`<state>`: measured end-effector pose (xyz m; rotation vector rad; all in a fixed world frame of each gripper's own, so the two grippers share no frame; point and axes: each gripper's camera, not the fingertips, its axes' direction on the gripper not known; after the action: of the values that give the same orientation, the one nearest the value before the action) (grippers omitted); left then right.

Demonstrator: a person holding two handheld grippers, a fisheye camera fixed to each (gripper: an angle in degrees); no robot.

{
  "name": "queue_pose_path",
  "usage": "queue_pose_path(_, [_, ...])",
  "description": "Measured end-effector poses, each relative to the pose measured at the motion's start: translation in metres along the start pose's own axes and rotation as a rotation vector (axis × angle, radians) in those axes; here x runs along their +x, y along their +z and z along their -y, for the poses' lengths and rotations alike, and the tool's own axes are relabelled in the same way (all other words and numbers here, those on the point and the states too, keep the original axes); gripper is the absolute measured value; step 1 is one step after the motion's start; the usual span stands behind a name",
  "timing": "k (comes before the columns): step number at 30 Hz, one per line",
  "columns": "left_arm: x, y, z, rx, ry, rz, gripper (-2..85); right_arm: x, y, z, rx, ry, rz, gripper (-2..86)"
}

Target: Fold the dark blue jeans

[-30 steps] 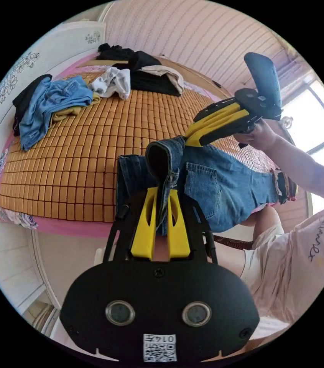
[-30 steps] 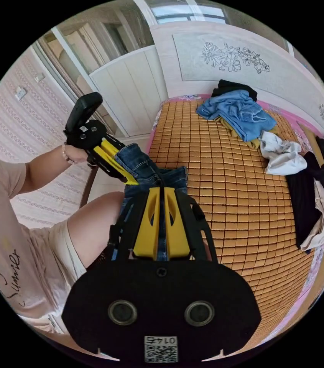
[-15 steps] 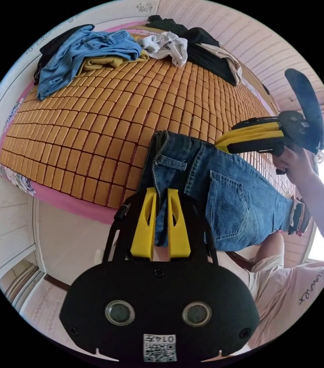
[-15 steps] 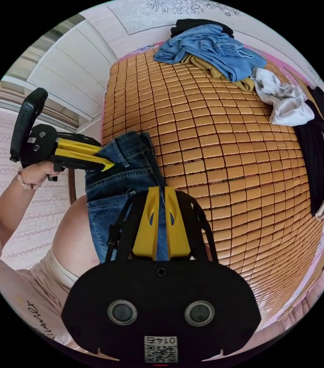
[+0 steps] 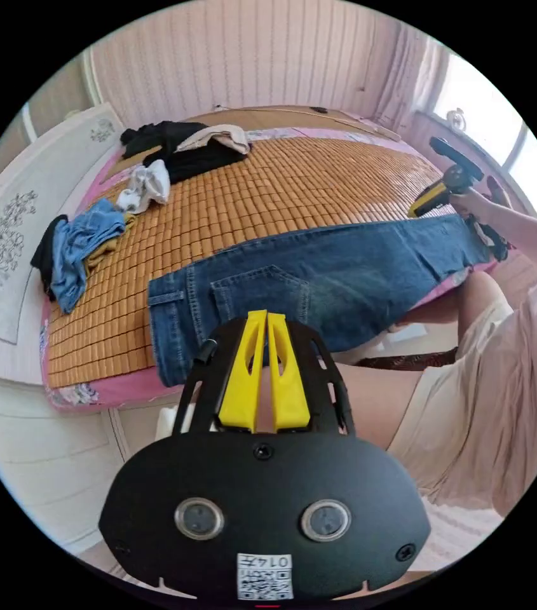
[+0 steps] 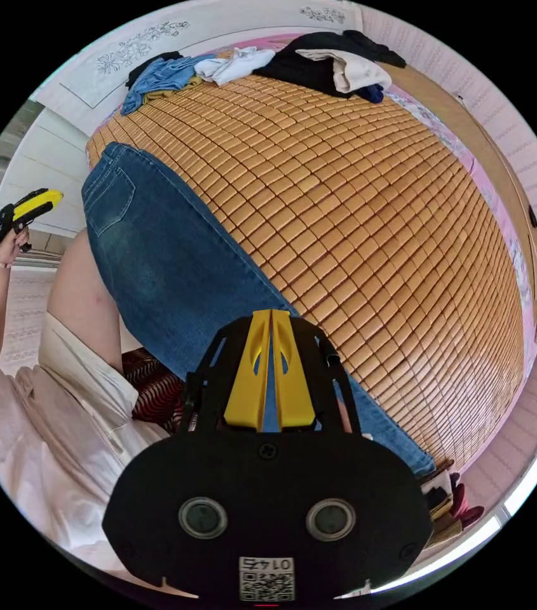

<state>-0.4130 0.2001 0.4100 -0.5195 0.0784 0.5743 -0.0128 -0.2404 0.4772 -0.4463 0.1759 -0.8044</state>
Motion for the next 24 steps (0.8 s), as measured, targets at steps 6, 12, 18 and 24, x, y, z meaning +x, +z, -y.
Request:
queue_pose_path(6, [0.218,0.093,0.097,0.002,0.352,-0.325,-1.0,-0.005,0.037,0.015,-0.068,-0.039,-0.110,-0.9])
queue_pose_path(12, [0.321,0.181,0.119,-0.170,0.597,-0.153,-1.0,0.017,0.074,0.039,-0.253,-0.018,-0.122,-0.9])
queue_pose_path(18, [0.342,0.202,0.134,-0.272,0.596,-0.228,-1.0,0.035,0.096,0.035,-0.357,-0.108,-0.114,-0.9])
queue_pose_path(24, [0.379,0.221,0.128,-0.266,0.672,-0.152,-0.9,0.044,0.124,0.009,-0.386,-0.098,-0.199,-0.7])
